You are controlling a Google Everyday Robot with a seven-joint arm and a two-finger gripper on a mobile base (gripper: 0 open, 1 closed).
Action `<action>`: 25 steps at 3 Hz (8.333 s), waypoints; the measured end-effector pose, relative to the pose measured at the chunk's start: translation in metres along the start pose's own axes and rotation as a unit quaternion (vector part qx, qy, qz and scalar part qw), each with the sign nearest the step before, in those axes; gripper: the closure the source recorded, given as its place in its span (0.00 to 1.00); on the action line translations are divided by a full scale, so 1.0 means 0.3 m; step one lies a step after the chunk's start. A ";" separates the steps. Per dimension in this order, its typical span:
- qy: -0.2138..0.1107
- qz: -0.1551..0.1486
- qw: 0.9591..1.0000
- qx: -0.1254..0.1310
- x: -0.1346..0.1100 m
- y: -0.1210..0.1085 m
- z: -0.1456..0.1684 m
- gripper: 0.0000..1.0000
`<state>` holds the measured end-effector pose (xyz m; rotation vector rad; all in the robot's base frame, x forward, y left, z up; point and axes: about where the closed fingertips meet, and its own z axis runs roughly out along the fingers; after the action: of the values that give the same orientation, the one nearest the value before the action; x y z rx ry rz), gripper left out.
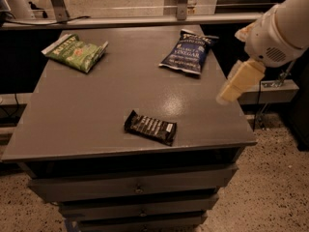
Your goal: Move blue chip bag near green jalapeno chip bag
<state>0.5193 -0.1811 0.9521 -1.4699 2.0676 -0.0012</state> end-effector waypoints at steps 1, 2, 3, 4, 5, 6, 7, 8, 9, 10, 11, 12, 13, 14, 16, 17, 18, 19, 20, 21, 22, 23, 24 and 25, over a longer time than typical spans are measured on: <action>-0.077 0.030 0.996 0.030 -0.110 -0.118 0.099 0.00; -0.141 0.070 0.987 0.032 -0.223 -0.210 0.228 0.00; -0.171 0.116 0.978 0.035 -0.276 -0.299 0.374 0.00; -0.167 0.156 0.972 0.046 -0.230 -0.374 0.484 0.00; -0.153 0.187 0.969 0.057 -0.147 -0.415 0.563 0.00; -0.140 0.204 0.967 0.064 -0.076 -0.428 0.609 0.00; -0.135 0.212 0.966 0.064 -0.043 -0.431 0.647 0.18; -0.139 0.213 0.965 0.065 -0.041 -0.432 0.659 0.41; -0.138 0.210 0.966 0.065 -0.049 -0.426 0.657 0.65; -0.141 0.206 0.966 0.063 -0.062 -0.418 0.644 0.87; -0.157 0.191 0.967 0.062 -0.119 -0.414 0.603 1.00; -0.184 0.170 0.966 0.058 -0.223 -0.403 0.536 1.00; -0.218 0.143 0.964 0.053 -0.355 -0.397 0.465 1.00; -0.245 0.111 0.962 0.048 -0.486 -0.371 0.422 1.00; -0.272 0.053 0.960 0.023 -0.739 -0.257 0.465 1.00; -0.284 0.035 0.958 0.007 -0.839 -0.194 0.505 1.00; -0.295 0.019 0.955 -0.004 -0.920 -0.140 0.527 1.00; -0.292 0.004 0.956 -0.010 -0.948 -0.100 0.561 0.83; -0.275 -0.003 0.961 -0.003 -0.902 -0.108 0.607 0.84; -0.255 0.001 0.967 0.018 -0.814 -0.170 0.643 1.00; -0.235 0.012 0.971 0.043 -0.709 -0.255 0.658 1.00; -0.226 0.025 0.973 0.046 -0.649 -0.277 0.672 0.82; -0.228 0.033 0.972 0.035 -0.643 -0.257 0.683 0.59; -0.232 0.033 0.972 0.027 -0.661 -0.240 0.675 0.36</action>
Offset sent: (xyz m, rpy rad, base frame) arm 0.1646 0.0919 -0.0174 0.4920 -0.1340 -0.0972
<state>0.7170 0.0283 0.9011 -1.2267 1.7170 0.2855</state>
